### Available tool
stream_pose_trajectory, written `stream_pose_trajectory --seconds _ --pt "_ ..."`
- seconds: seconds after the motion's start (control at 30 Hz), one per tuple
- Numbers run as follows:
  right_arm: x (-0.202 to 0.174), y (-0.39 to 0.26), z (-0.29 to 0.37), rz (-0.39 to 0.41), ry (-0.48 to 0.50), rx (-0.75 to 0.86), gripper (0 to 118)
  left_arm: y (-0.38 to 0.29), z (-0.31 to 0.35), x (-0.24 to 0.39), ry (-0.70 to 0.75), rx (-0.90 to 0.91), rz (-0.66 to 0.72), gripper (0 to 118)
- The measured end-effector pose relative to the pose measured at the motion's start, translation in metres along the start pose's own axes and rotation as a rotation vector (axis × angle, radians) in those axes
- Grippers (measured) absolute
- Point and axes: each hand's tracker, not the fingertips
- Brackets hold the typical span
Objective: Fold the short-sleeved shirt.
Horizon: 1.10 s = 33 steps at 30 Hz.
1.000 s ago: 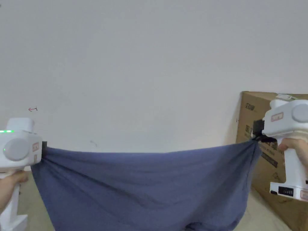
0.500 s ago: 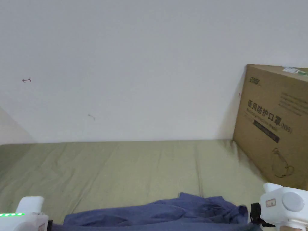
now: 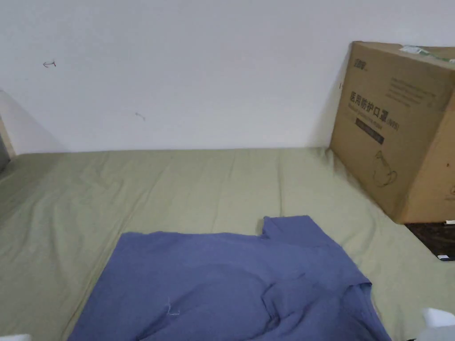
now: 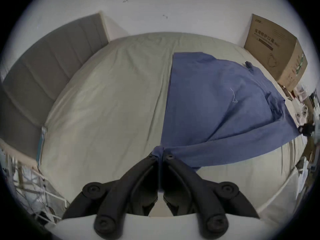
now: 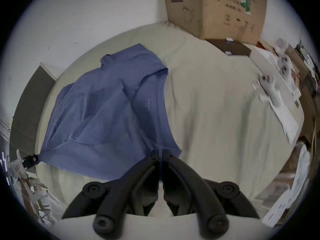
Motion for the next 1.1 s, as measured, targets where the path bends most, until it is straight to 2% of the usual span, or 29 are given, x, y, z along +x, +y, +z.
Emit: stream_pose_trajectory --seconds 0.17,0.3,0.37,0.4,0.47,0.5,0.57,0.7,0.73,0.77,0.8,0.83,0.87,0.93,1.0,1.03,1.1 --pt "0.011 -0.047 0.020 0.008 -0.004 -0.014 2 -0.043 0.027 -0.006 -0.002 0.005 -0.003 2" --pt "0.015 -0.056 0.027 -0.041 0.026 0.022 2 -0.053 0.035 -0.005 -0.005 0.029 0.006 3" --pt "0.011 -0.059 0.029 -0.015 0.018 0.042 4 -0.053 0.034 -0.003 -0.020 0.026 -0.003 11" --pt "0.009 -0.057 0.029 -0.009 0.016 0.040 22 -0.054 0.035 -0.002 -0.018 0.026 -0.010 35" --pt "0.005 -0.057 0.035 0.026 -0.006 0.049 61 -0.054 0.036 -0.002 -0.011 0.025 -0.020 101" --pt "0.004 -0.056 0.038 0.037 -0.011 0.055 76 -0.054 0.039 0.000 -0.017 0.022 -0.016 118" --pt "0.001 -0.053 0.047 0.041 -0.020 0.096 77 -0.052 0.054 -0.001 -0.062 0.086 0.020 113" --pt "-0.010 -0.039 0.065 0.068 0.009 0.164 78 -0.036 0.070 0.006 -0.104 0.103 0.029 112" --pt "-0.015 -0.036 0.067 0.073 0.015 0.170 78 -0.033 0.073 0.009 -0.107 0.119 0.020 106" --pt "-0.019 -0.032 0.070 0.085 0.025 0.174 76 -0.027 0.074 0.013 -0.110 0.130 0.015 89" --pt "-0.022 -0.028 0.071 0.094 0.030 0.183 65 -0.023 0.077 0.015 -0.130 0.150 0.012 50" --pt "-0.027 -0.026 0.072 0.103 0.030 0.195 39 -0.021 0.078 0.018 -0.134 0.157 0.011 16" --pt "-0.032 -0.025 0.073 0.114 0.029 0.208 0 -0.019 0.075 0.020 -0.145 0.155 0.011 0" --pt "-0.039 -0.026 0.067 0.089 0.019 0.226 0 -0.021 0.065 0.024 -0.142 0.150 0.023 0" --pt "-0.042 -0.028 0.061 0.070 0.095 0.208 0 -0.025 0.058 0.027 -0.169 0.127 0.033 0" --pt "-0.045 -0.030 0.058 0.067 0.083 0.213 0 -0.024 0.054 0.029 -0.171 0.131 0.042 0" --pt "-0.052 -0.029 0.045 0.116 0.048 0.179 0 -0.020 0.046 0.031 -0.182 0.099 0.060 0"
